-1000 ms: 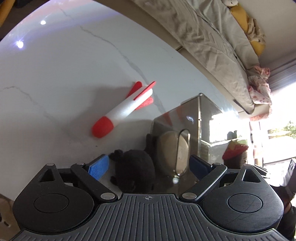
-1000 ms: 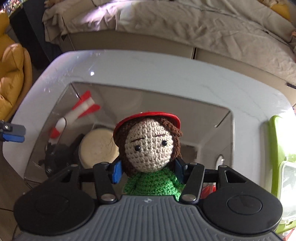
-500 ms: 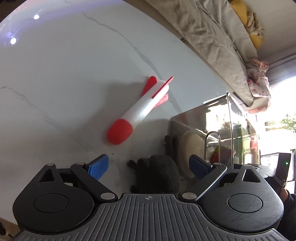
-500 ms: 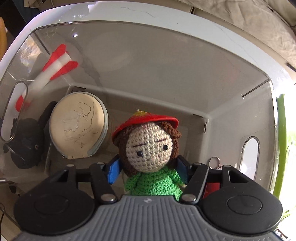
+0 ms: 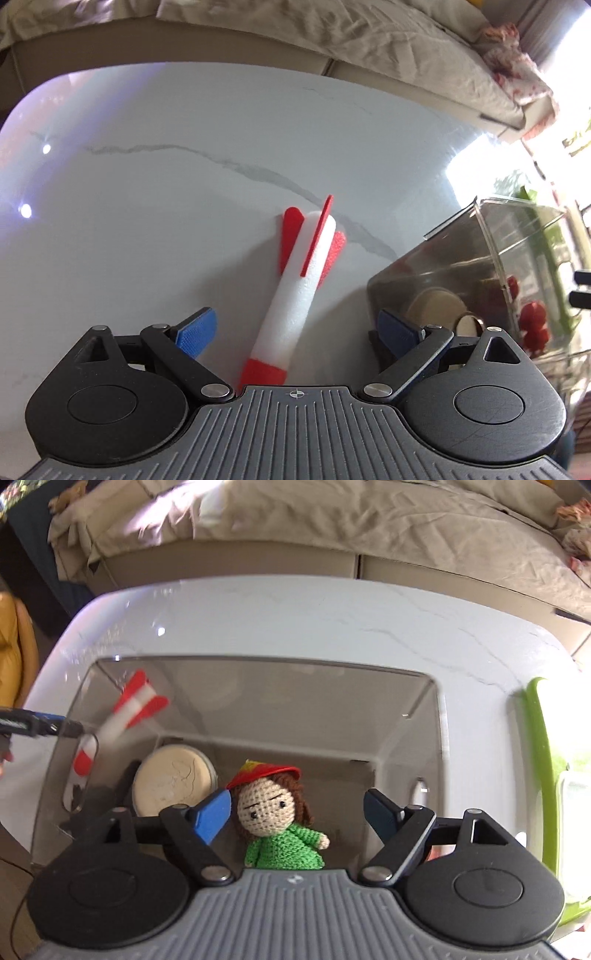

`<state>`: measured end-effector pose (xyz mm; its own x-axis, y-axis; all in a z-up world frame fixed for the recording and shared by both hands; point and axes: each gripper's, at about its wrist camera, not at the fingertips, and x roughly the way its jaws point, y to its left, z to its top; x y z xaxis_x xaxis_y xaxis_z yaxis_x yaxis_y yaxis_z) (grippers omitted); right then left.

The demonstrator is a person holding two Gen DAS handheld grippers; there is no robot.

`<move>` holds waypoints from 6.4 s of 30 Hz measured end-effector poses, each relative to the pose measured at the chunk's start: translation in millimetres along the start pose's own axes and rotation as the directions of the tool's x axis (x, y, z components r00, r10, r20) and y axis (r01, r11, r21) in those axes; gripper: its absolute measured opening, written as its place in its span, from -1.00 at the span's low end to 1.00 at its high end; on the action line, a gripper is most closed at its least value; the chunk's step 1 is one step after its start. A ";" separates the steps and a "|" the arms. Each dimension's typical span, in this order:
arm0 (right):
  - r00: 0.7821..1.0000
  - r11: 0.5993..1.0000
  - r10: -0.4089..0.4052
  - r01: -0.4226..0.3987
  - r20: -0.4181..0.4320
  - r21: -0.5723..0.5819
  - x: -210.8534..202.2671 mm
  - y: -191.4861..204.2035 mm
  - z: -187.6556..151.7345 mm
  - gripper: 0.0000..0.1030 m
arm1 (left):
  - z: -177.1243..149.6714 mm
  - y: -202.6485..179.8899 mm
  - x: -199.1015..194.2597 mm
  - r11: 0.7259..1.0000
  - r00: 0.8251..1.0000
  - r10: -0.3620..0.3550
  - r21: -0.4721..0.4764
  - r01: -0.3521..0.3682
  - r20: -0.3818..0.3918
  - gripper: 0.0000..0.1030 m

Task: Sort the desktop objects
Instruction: 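Release the crocheted doll into the bin with the right tool, then grasp the foam rocket with the left tool and drop it into the bin, then grasp the red figure with the right tool and drop it into the bin, then grasp the black plush toy with the left tool and release it into the bin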

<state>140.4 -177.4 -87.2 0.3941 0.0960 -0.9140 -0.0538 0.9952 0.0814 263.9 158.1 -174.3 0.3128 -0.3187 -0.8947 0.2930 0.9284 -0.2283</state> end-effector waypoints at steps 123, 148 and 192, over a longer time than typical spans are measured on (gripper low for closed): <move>0.978 0.993 0.112 -0.115 0.177 0.011 -47.5 -51.2 -4.7 -0.08 | -113.6 17.4 -34.2 0.786 0.975 -0.222 -0.590 0.184 0.008 0.72; 0.962 0.951 -0.241 0.208 -0.128 -0.228 43.8 37.9 -8.3 0.06 | -120.5 12.8 -7.5 0.768 0.952 -0.305 -0.595 0.239 -0.011 0.80; 0.975 0.977 0.134 -0.160 0.179 0.139 -86.0 -44.3 -20.7 0.37 | -82.2 -53.3 -124.9 0.909 0.986 -0.065 -0.398 0.122 0.153 0.32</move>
<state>89.9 -230.1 -20.5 0.5413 0.2300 -0.8088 0.0119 0.9597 0.2809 135.0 164.1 -82.0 0.4276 -0.4036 -0.8088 -0.0556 0.8813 -0.4692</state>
